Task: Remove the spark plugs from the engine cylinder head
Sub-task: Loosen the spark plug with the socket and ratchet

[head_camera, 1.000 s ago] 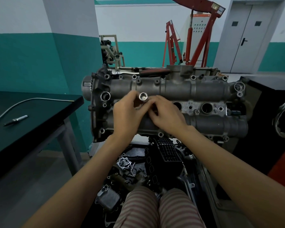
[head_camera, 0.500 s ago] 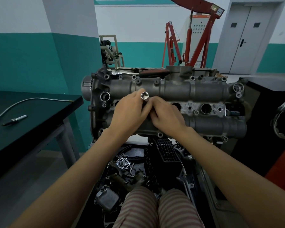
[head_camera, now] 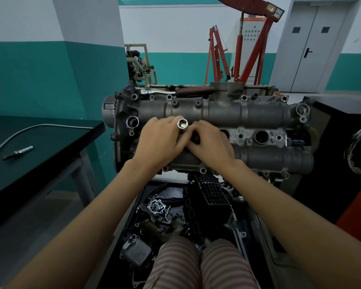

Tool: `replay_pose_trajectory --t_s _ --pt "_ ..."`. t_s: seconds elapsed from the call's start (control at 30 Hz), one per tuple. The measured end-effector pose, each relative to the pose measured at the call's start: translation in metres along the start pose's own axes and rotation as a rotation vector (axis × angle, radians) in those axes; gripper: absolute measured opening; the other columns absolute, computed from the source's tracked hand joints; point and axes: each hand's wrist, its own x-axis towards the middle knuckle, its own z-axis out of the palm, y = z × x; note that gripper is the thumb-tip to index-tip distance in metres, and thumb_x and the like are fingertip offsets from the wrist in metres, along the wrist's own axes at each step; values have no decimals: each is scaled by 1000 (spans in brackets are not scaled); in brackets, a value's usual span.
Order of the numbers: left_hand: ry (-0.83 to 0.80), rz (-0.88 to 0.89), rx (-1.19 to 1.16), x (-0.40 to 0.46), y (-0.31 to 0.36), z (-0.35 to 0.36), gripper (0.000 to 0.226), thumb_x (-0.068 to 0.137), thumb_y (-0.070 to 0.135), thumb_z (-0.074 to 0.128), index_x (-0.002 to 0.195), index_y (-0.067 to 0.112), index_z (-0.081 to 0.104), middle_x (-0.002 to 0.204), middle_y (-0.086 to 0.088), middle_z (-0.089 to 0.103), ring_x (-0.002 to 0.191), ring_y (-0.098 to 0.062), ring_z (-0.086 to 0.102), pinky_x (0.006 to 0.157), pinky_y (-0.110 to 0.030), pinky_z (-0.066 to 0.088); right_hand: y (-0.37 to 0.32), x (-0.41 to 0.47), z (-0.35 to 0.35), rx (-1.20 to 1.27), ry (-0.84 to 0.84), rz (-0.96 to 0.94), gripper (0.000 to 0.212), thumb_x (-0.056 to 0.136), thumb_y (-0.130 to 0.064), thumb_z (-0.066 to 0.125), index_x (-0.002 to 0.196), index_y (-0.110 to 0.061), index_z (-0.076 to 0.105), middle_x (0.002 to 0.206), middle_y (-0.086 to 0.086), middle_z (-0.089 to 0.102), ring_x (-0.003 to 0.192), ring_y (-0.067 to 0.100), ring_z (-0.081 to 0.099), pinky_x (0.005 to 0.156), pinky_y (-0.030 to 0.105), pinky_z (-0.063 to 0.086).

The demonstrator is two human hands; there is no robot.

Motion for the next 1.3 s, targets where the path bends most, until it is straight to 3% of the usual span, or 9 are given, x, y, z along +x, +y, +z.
replay_pose_trajectory --t_s 0.1,0.2,0.37,0.6,0.83,1.0,1.1,1.2,1.3 --pt "85 -94 20 -2 0 1 49 87 39 59 48 15 42 40 0 42 40 -21 37 50 -30 31 -1 1 1 2 0 19 21 83 -44 55 90 -25 62 82 -7 60 77 14 55 54 27 29" --pt "48 -117 75 -2 1 0 49 83 57 47 56 17 39 50 5 38 51 -16 37 56 -32 31 -1 4 4 -67 -38 44 21 89 -36 49 88 -20 62 89 0 65 82 23 59 59 29 30" --pt "6 -17 43 2 0 0 23 84 36 39 74 15 36 71 1 40 67 -19 39 62 -32 28 -1 3 5 -189 -62 -36 25 92 -33 42 100 -11 53 102 8 59 91 31 57 63 32 30" --pt "72 -171 -12 -1 0 4 55 87 41 58 44 13 39 39 2 38 41 -21 37 61 -39 39 -4 4 7 -186 -10 18 37 87 -48 48 99 -14 57 91 9 64 86 30 60 59 31 31" --pt "22 -68 83 2 1 2 34 87 42 35 76 11 44 74 -1 43 73 -20 37 69 -33 26 -4 4 14 -308 29 -21 29 91 -37 40 92 -12 53 88 8 64 77 28 61 55 30 23" --pt "-13 -105 153 12 -2 3 48 95 43 39 58 14 42 54 2 38 59 -21 36 68 -30 20 -3 2 13 -180 48 -32 36 90 -43 43 105 -10 45 97 8 62 83 30 60 56 32 31" --pt "-23 -169 158 14 2 3 54 96 41 43 50 14 42 47 1 38 50 -22 36 65 -32 25 -1 -1 7 3 62 -2 17 90 -27 46 96 -10 45 85 4 59 73 26 58 55 31 30" --pt "140 -161 130 7 12 -5 53 95 33 43 46 11 47 41 -4 44 42 -24 36 57 -32 29 -7 -11 -1 376 230 80 7 86 -11 46 79 -12 46 67 -8 47 61 2 47 55 18 31" --pt "319 -110 124 0 15 -14 50 91 24 46 43 11 48 38 -4 43 40 -18 29 55 -29 24 -14 -23 -4 593 256 275 22 90 -7 41 71 -9 51 55 -4 52 46 1 46 48 14 34"
